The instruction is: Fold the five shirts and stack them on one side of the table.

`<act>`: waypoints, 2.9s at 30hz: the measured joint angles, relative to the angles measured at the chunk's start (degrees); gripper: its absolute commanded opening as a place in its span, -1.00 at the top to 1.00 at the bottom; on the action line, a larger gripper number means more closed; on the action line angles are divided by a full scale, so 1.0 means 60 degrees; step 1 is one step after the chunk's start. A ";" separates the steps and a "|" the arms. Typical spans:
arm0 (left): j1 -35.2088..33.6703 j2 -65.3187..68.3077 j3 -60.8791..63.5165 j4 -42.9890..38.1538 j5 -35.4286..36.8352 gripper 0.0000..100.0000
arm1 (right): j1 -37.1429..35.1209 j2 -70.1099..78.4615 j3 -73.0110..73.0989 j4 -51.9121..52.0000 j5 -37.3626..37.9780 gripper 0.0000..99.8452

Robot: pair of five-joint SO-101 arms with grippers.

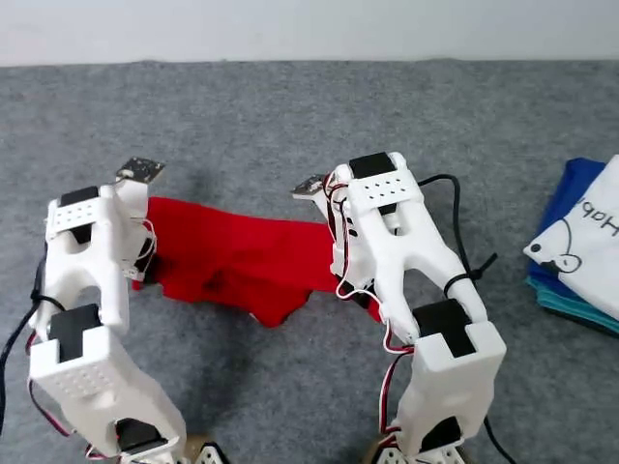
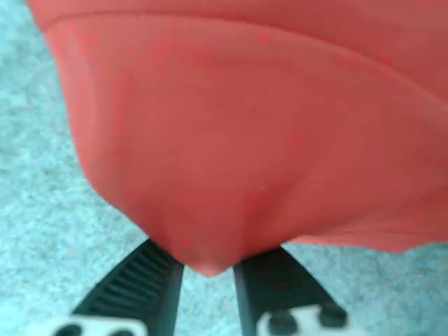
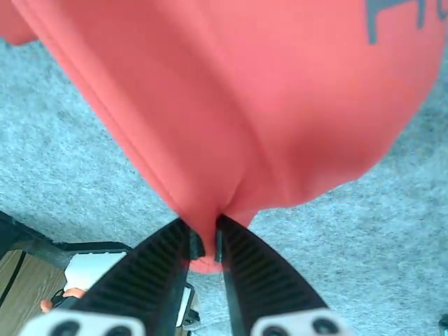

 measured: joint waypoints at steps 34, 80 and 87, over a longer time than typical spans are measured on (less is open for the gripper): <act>-0.0015 -0.6857 -0.6344 0.4029 -0.1626 0.97 | 0.1670 -0.6418 -0.6374 -0.0029 0.2930 0.98; -0.0484 -0.9773 0.4747 0.4015 -0.6535 0.74 | 0.0410 -0.4015 -0.3707 0.0029 0.1597 0.98; -0.0484 -0.9817 0.4747 0.4015 -0.6549 0.97 | 0.0410 -0.4015 -0.3707 0.0029 0.1597 0.98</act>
